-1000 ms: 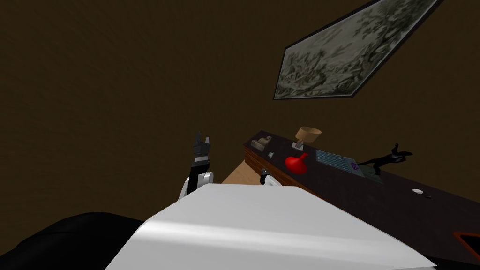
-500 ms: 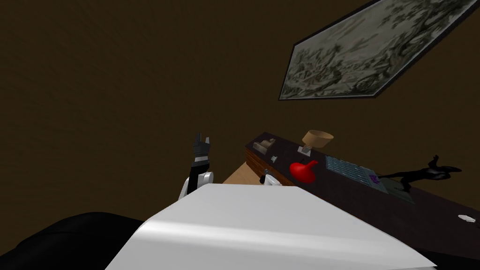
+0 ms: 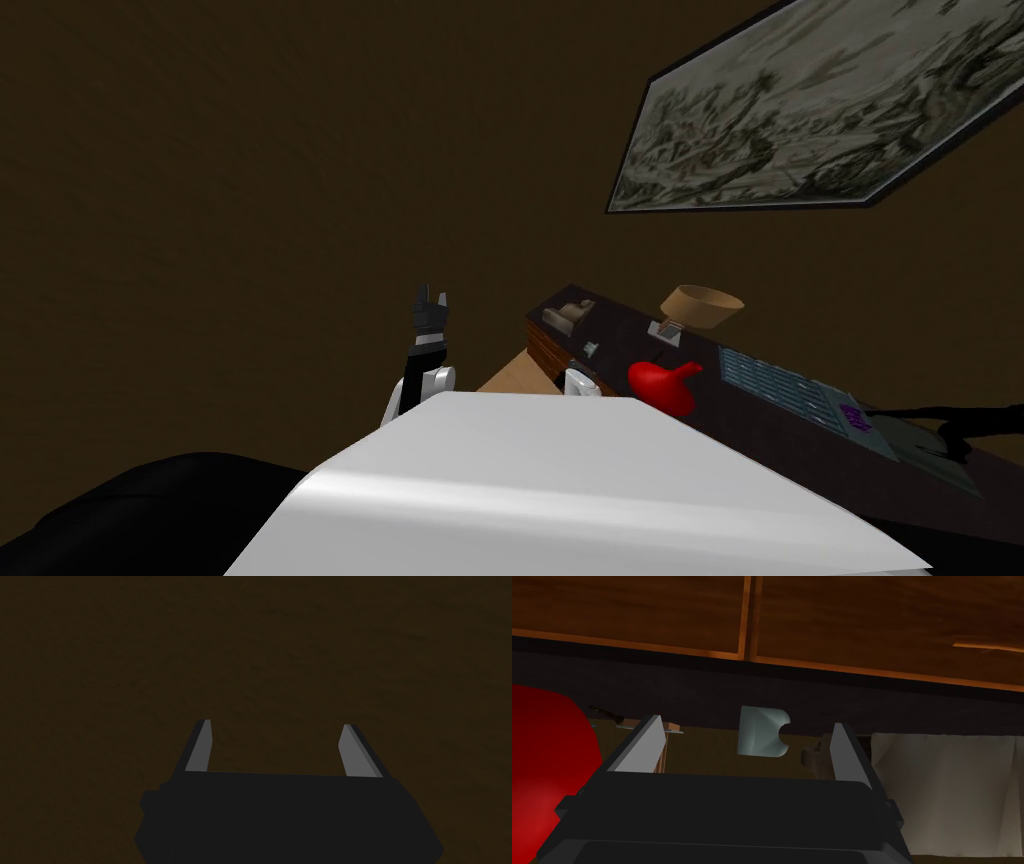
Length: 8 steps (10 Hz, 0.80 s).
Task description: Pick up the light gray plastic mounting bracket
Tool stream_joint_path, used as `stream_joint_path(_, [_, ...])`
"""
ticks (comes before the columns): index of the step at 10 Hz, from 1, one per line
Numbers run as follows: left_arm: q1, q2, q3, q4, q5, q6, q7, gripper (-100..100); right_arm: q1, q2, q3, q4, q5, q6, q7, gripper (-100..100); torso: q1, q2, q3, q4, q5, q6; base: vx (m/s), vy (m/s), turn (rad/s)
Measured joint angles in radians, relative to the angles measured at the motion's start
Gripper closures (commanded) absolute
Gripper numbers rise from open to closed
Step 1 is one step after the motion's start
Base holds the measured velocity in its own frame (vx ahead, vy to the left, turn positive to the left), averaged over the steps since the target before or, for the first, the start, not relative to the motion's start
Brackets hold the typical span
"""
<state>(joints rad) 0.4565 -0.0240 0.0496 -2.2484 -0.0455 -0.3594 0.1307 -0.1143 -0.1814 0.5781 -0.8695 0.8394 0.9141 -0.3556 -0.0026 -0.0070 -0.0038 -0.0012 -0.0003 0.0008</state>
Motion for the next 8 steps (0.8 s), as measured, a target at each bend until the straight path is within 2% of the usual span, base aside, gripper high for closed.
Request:
stream_joint_path(3, [0.0,0.0,0.0,0.0,0.0,0.0,0.0,0,-0.031,-0.002,0.011,0.055,0.006,0.027,-0.024,-100,0.001,0.002,0.001,0.0,0.0,0.0,0.065,-0.033,0.071])
stream_joint_path(4, [0.0,0.0,0.0,0.0,0.0,0.0,0.0,0,-0.049,0.001,0.016,0.091,0.01,0.035,-0.039,-100,0.001,0.002,0.001,0.0,0.0,0.0,0.088,-0.052,0.132])
stream_joint_path(8, [0.0,0.0,0.0,0.0,0.0,0.0,0.0,0,-0.097,-0.009,0.033,0.171,0.01,0.088,-0.076,-100,-0.003,0.0,0.0,0.0,-0.001,0.0,0.084,-0.083,0.069])
